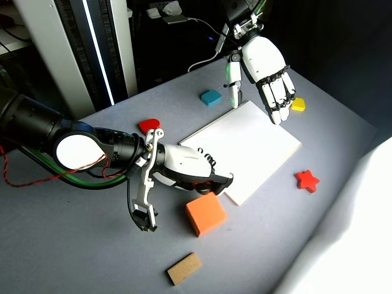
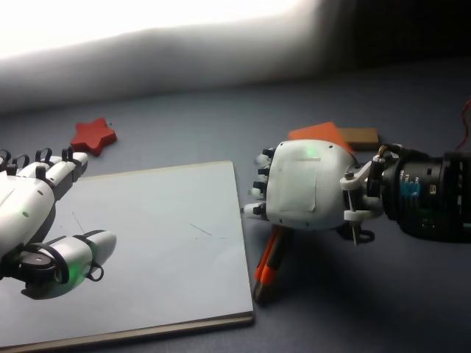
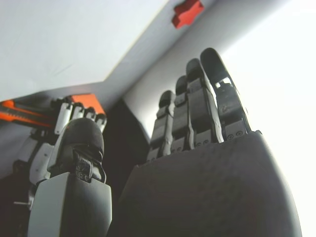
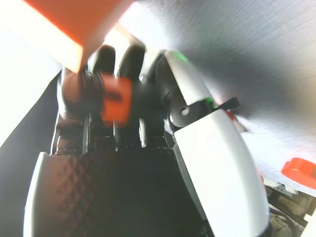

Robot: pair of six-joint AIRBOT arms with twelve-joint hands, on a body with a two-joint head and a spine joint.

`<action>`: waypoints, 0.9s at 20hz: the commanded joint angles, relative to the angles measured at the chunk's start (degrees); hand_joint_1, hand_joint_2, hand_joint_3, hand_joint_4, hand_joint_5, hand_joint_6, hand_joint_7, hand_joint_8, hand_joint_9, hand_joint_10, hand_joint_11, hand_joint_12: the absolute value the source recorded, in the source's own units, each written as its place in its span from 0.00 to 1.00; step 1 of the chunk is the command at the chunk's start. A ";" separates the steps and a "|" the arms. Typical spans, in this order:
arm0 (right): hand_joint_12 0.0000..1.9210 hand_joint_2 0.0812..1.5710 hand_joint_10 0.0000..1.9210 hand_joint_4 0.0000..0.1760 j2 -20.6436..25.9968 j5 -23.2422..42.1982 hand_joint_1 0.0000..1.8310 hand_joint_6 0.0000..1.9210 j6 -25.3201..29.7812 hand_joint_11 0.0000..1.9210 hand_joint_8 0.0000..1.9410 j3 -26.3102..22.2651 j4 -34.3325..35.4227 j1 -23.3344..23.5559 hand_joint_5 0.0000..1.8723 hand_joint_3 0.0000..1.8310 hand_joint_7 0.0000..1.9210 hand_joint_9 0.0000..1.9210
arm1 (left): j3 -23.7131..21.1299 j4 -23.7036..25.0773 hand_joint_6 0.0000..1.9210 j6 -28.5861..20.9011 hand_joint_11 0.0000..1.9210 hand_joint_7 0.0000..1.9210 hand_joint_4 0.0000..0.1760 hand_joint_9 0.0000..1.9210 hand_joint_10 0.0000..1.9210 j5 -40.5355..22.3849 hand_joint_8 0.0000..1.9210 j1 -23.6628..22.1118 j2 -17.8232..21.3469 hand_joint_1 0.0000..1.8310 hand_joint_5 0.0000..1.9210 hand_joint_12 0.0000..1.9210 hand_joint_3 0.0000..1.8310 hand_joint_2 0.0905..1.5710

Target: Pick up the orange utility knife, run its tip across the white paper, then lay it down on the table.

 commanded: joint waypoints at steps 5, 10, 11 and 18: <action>1.00 0.81 1.00 1.00 0.23 5.10 0.85 1.00 -0.74 0.97 1.00 0.04 0.74 1.38 0.75 0.00 0.91 0.96 | 0.75 3.52 0.00 -0.05 0.00 0.08 0.21 0.15 0.00 -4.96 0.00 -0.78 -0.25 0.11 0.03 0.53 0.00 0.83; 1.00 0.82 1.00 1.00 0.94 5.59 0.85 1.00 -0.78 0.95 1.00 -0.56 0.74 3.23 0.76 0.00 0.89 0.94 | 0.89 3.51 0.00 -0.05 0.00 0.09 0.19 0.15 0.00 -4.96 0.00 -0.87 -0.34 0.11 0.04 0.55 0.00 0.82; 1.00 0.82 1.00 1.00 1.37 5.59 0.85 1.00 -0.70 0.95 1.00 -1.05 0.74 3.59 0.73 0.00 0.89 0.94 | 0.90 3.51 0.00 -0.05 0.00 0.09 0.20 0.15 0.00 -4.96 0.00 -0.87 -0.36 0.11 0.03 0.55 0.00 0.83; 1.00 0.84 1.00 1.00 5.07 7.03 0.85 1.00 -0.47 0.95 1.00 -3.81 0.78 5.62 0.75 0.00 0.88 0.92 | 0.97 3.51 0.00 -0.13 0.00 0.10 0.20 0.16 0.00 -4.96 0.00 -0.94 -0.43 0.12 0.04 0.56 0.00 0.83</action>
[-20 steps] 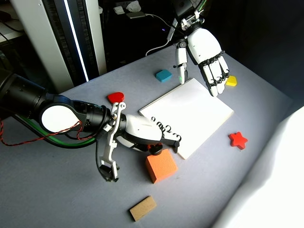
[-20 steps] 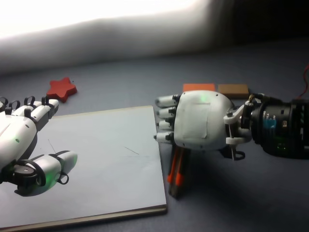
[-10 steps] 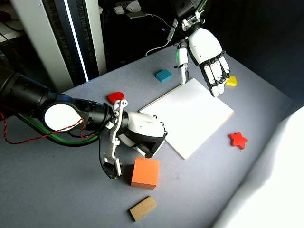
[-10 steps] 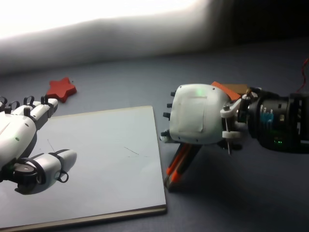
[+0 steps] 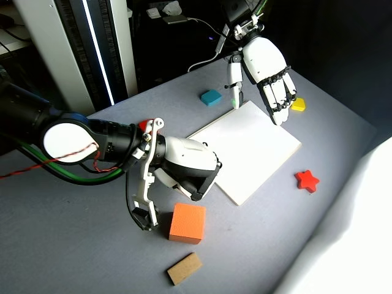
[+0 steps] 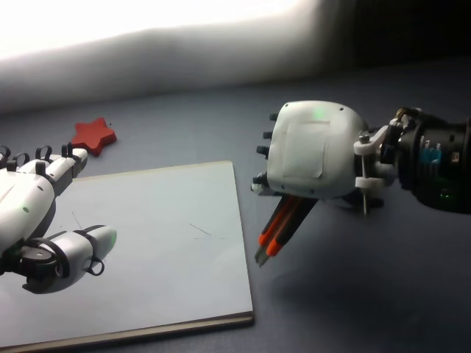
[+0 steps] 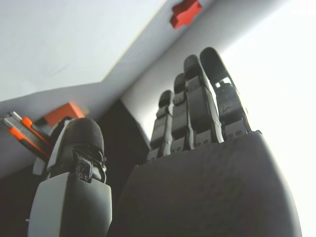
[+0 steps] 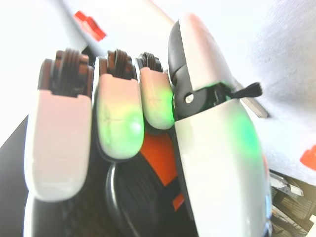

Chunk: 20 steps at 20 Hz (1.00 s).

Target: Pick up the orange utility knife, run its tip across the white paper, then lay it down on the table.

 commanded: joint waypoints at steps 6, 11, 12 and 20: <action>1.00 0.83 1.00 1.00 -1.44 14.78 0.86 1.00 -15.91 0.94 1.00 1.79 8.08 1.00 0.75 0.00 0.87 0.91 | 0.43 3.45 0.00 -0.11 0.00 0.09 0.21 0.15 0.00 -4.52 0.00 -0.64 -0.03 0.11 0.03 0.54 0.00 0.83; 1.00 0.83 1.00 1.00 -7.31 25.57 0.86 1.00 -30.55 0.94 1.00 8.63 10.94 0.84 0.74 0.00 0.87 0.91 | 0.88 2.94 0.00 -0.11 0.00 0.08 0.21 0.15 0.00 -4.53 0.00 -0.64 -0.27 0.10 0.02 0.52 0.00 0.83; 1.00 0.83 1.00 1.00 -9.12 28.82 0.86 1.00 -33.97 0.94 1.00 10.60 10.94 0.67 0.74 0.00 0.87 0.91 | 1.08 2.72 0.00 -0.11 0.00 0.08 0.20 0.15 0.00 -4.53 0.00 -0.63 -0.36 0.11 0.03 0.52 0.00 0.83; 1.00 0.84 1.00 1.00 -15.85 38.44 0.85 1.00 -39.40 0.95 1.00 16.44 2.38 -1.31 0.80 0.00 0.88 0.92 | 2.24 1.90 0.00 -0.23 0.00 0.08 0.22 0.15 0.00 -4.61 0.00 -0.45 -0.84 0.10 0.03 0.53 0.00 0.83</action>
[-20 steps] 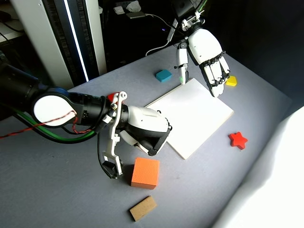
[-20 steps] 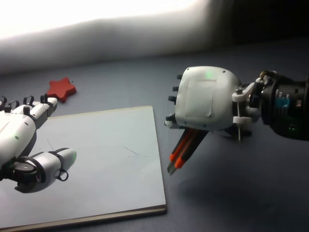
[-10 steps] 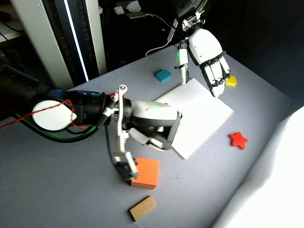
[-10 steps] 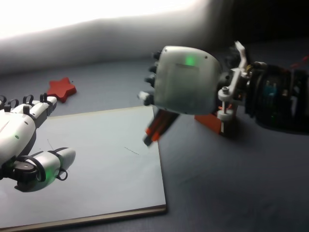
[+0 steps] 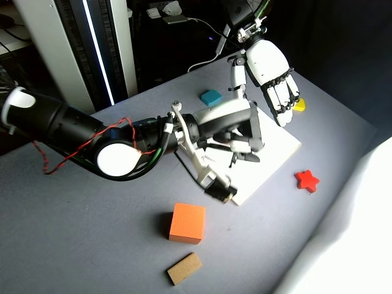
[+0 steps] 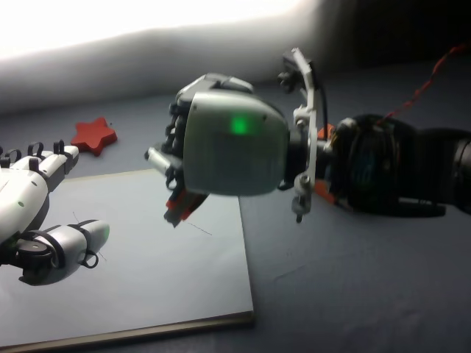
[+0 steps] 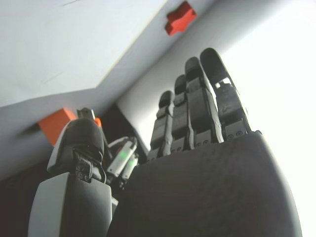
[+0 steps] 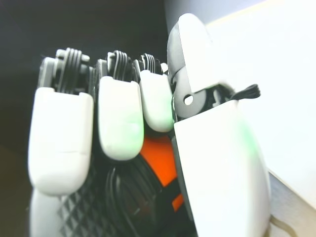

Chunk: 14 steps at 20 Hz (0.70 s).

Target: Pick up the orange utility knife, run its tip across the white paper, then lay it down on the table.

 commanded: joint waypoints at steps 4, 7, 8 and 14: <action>1.00 0.84 1.00 1.00 -3.80 9.11 0.85 1.00 -0.19 0.94 1.00 6.00 -2.67 -1.44 0.80 0.00 0.88 0.92 | 0.05 3.32 0.00 -0.22 0.00 0.09 0.23 0.15 0.00 -4.70 0.00 -0.38 0.11 0.11 0.03 0.53 0.00 0.83; 1.00 0.84 1.00 1.00 -7.97 11.18 0.85 1.00 -0.43 0.94 1.00 12.29 -2.06 -1.33 0.80 0.00 0.88 0.91 | 0.06 3.32 0.00 -0.27 0.00 0.08 0.20 0.15 0.00 -4.70 0.00 -0.30 -0.03 0.10 0.03 0.53 0.00 0.83; 1.00 0.84 1.00 1.00 -8.52 11.07 0.86 1.00 -0.43 0.94 1.00 13.00 -1.52 -1.08 0.80 0.00 0.88 0.92 | 0.11 3.32 0.00 -0.27 0.00 0.08 0.20 0.14 0.00 -4.70 0.00 -0.27 -0.13 0.10 0.03 0.53 0.00 0.83; 1.00 0.84 1.00 1.00 -9.86 10.39 0.85 1.00 -0.37 0.93 1.00 14.16 -2.30 -0.12 0.80 0.00 0.87 0.91 | 0.34 3.32 0.00 -0.30 0.00 0.08 0.22 0.14 0.00 -4.79 0.00 -0.22 -0.79 0.13 0.03 0.51 0.00 0.82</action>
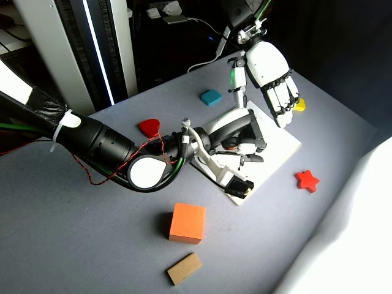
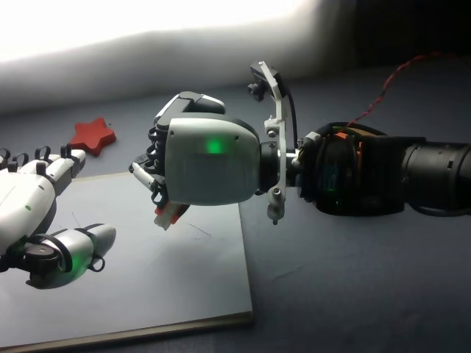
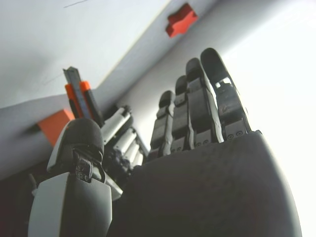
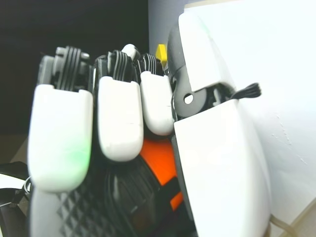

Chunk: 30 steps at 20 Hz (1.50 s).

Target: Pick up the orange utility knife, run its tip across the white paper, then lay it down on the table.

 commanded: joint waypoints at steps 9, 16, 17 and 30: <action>1.00 0.84 1.00 1.00 0.04 8.18 0.87 1.00 1.90 0.93 1.00 0.06 -5.80 -0.42 0.81 0.00 0.87 0.91 | 0.39 3.39 0.00 -0.27 0.00 0.09 0.21 0.15 0.00 -5.11 0.00 -0.16 -0.11 0.12 0.04 0.53 0.00 0.82; 1.00 0.84 1.00 1.00 4.21 10.31 0.85 1.00 2.61 0.94 1.00 -2.12 -6.83 -2.67 0.81 0.00 0.88 0.91 | 0.37 3.39 0.00 -0.37 0.00 0.07 0.19 0.13 0.00 -5.20 0.00 -0.10 -0.11 0.10 0.02 0.50 0.00 0.83; 1.00 0.85 1.00 1.00 5.07 10.66 0.85 1.00 2.65 0.94 1.00 -2.49 -6.83 -2.80 0.81 0.00 0.88 0.91 | 0.35 3.39 0.00 -0.37 0.00 0.06 0.19 0.13 0.00 -5.20 0.00 -0.09 -0.11 0.10 0.02 0.50 0.00 0.83; 1.00 0.84 1.00 1.00 14.27 5.91 0.87 1.00 4.01 0.93 1.00 -12.86 8.76 0.49 0.81 0.00 0.87 0.91 | 0.25 3.39 0.00 -0.53 0.00 0.07 0.18 0.14 0.00 -5.20 0.00 0.03 -0.11 0.11 0.02 0.52 0.00 0.83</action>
